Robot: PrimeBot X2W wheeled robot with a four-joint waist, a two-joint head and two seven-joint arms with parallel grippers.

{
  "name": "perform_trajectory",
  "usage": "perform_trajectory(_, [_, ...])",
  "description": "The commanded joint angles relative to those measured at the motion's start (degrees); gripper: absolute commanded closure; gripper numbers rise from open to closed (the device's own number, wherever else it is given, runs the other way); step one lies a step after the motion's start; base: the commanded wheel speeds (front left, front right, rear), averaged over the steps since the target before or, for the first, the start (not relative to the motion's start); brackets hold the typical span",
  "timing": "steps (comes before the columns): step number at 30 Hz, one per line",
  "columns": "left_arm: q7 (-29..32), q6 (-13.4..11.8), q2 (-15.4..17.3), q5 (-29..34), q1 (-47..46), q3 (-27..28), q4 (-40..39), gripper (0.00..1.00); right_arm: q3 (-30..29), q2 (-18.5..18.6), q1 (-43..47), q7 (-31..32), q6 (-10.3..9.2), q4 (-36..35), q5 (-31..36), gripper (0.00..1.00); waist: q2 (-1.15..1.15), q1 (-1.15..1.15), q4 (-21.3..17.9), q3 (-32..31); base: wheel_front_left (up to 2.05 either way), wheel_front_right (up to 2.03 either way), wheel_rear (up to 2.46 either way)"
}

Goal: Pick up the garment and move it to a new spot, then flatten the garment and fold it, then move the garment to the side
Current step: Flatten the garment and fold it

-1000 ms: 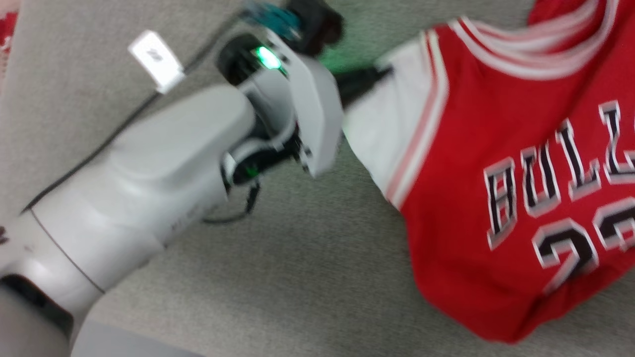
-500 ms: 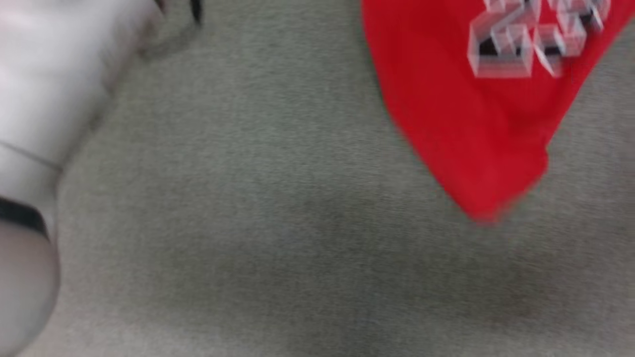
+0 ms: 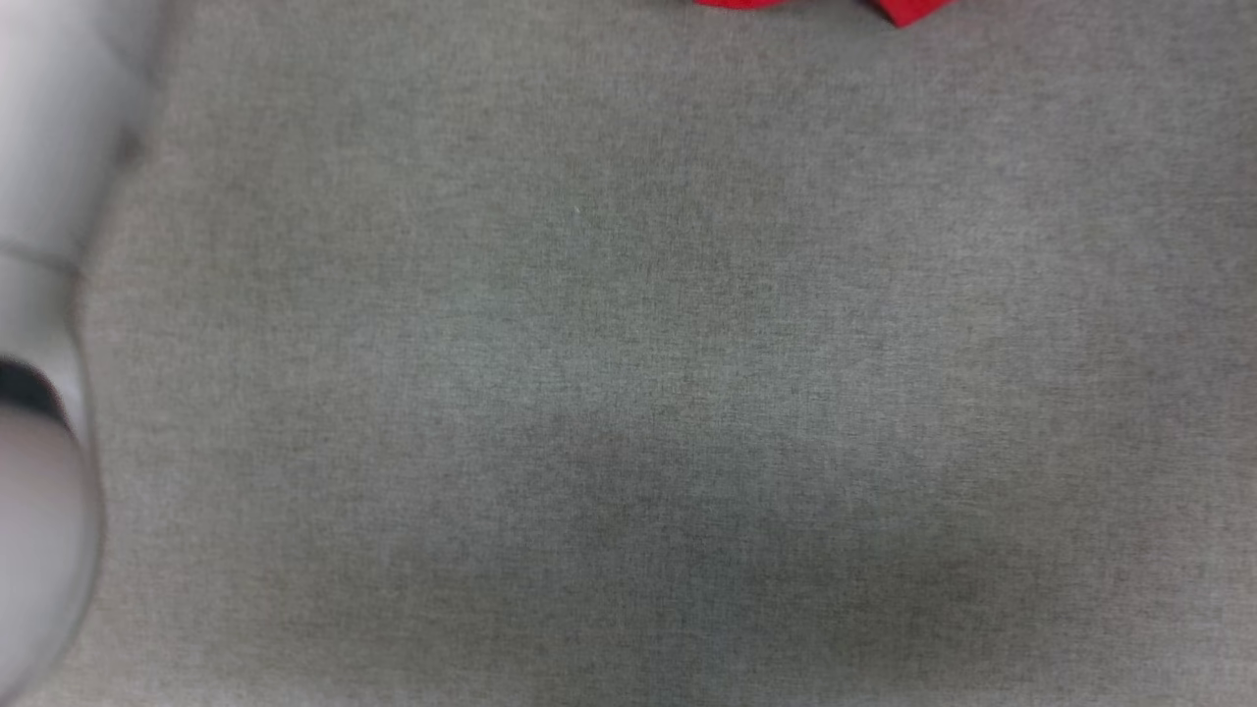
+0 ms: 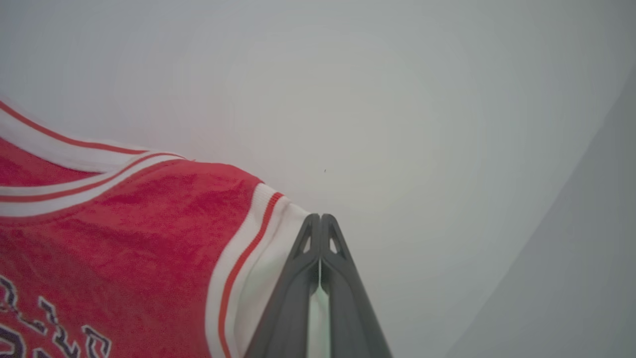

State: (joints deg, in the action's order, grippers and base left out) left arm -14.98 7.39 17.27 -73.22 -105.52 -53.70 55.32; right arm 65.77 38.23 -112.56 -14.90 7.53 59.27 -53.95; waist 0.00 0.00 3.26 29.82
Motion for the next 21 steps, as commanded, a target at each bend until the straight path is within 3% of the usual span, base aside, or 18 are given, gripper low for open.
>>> perform_trajectory(1, [-0.2,0.1,0.9,-0.5,4.2,-0.6,-2.2,1.0,1.0,0.9,3.0,-0.3,-0.09,-1.5,-0.6,1.0,0.0,0.0,-0.2,-1.4,0.0,0.0,0.0])
perform_trajectory(5, [-0.1,0.1,4.3,-2.5,15.3,-3.4,-11.2,1.0,3.1,5.4,10.2,-0.3,-0.09,-9.8,-1.1,1.0,0.0,0.0,0.0,-2.9,0.0,0.0,0.0])
perform_trajectory(15, [-0.2,0.1,18.5,-5.8,45.2,-15.2,-36.3,1.0,6.4,21.5,41.1,-0.3,-0.09,-36.7,-8.2,1.0,0.0,0.0,-0.2,-8.7,0.0,0.0,0.0])
perform_trajectory(21, [-0.2,0.1,26.0,-6.1,57.0,-17.9,-46.1,1.0,7.1,28.8,56.6,2.4,-0.09,-49.4,-12.9,1.0,0.0,0.0,-0.8,-11.0,0.0,0.0,0.0])
